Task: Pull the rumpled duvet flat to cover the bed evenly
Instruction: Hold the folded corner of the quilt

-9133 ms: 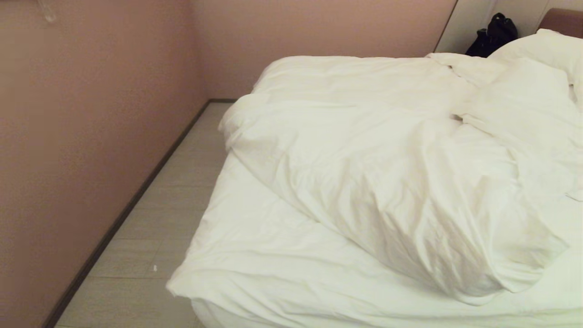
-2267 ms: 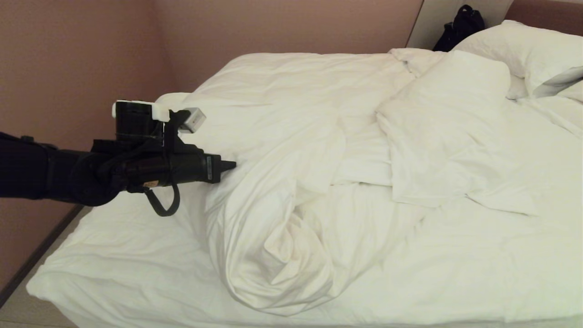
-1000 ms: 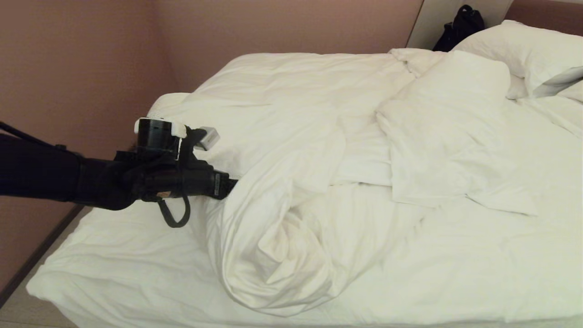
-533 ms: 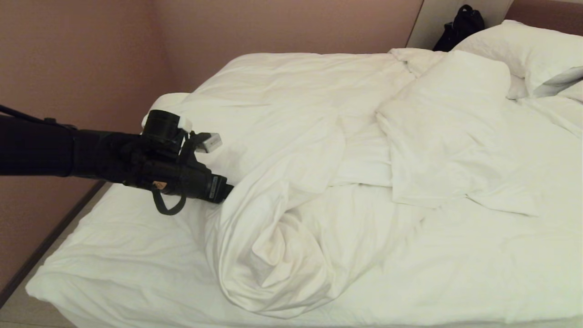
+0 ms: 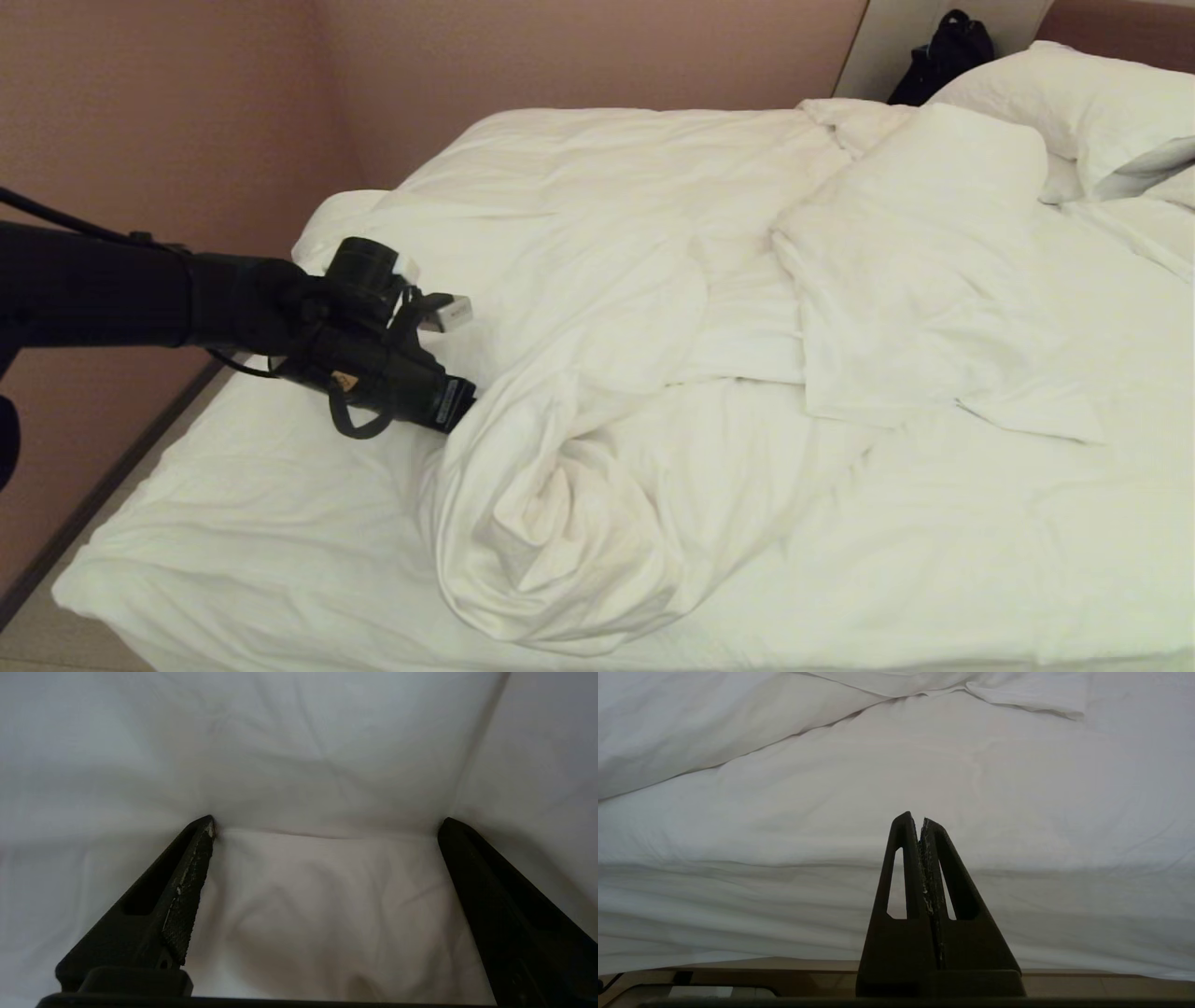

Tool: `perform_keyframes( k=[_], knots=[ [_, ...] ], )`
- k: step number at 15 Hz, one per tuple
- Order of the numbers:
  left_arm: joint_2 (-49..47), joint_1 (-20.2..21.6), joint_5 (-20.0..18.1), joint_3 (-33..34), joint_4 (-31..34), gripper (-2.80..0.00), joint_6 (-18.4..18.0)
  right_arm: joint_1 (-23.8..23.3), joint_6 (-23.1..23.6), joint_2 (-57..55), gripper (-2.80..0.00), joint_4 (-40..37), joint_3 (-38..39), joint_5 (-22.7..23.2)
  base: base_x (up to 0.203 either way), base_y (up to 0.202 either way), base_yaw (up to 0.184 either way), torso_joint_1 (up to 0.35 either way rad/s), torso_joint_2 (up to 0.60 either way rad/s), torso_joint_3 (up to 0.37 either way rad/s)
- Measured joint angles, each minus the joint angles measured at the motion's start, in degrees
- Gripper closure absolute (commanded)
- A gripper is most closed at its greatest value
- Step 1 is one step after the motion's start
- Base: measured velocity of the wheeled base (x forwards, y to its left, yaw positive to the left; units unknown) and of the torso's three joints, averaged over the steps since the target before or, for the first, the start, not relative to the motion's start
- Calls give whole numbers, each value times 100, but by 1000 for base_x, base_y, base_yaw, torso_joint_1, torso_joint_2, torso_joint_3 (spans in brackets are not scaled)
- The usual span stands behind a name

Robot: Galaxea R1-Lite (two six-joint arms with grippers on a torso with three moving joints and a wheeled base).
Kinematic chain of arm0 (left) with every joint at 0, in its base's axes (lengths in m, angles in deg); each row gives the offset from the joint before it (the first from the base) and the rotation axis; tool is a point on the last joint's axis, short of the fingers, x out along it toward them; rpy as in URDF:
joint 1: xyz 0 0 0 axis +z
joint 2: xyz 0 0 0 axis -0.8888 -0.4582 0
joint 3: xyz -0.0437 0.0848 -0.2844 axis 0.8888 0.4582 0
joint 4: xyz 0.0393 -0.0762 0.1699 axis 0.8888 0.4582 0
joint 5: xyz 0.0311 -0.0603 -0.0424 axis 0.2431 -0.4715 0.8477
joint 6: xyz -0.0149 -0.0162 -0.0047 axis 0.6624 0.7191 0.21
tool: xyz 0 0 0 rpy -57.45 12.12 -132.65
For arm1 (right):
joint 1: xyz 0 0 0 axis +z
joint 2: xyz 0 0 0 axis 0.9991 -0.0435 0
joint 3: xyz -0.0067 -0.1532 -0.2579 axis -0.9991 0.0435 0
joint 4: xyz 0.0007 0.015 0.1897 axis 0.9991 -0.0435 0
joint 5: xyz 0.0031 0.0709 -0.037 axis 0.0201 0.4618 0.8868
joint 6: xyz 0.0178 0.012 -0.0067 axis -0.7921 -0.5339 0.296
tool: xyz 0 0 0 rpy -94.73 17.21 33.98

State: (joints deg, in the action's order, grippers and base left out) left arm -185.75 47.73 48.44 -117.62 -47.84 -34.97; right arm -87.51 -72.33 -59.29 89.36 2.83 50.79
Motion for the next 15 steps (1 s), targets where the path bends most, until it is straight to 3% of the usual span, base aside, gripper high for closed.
perform_keyframes(
  k=[10,11,12,15],
  knots=[
    [-308,-162,31,35,-11,-280,-69,0,1,0,0,0,0,-2,0,0,0,0,0,0],
    [-313,-162,33,41,-14,-31,-66,0,6,0,0,2,0,-2,0,0,0,0,0,0],
    [-315,-162,33,46,-11,0,-64,0,9,0,0,0,0,0,0,0,0,0,0,0],
    [-288,-162,26,68,3,0,-64,0,2,0,0,0,0,0,0,0,0,0,0,0]
  ],
)
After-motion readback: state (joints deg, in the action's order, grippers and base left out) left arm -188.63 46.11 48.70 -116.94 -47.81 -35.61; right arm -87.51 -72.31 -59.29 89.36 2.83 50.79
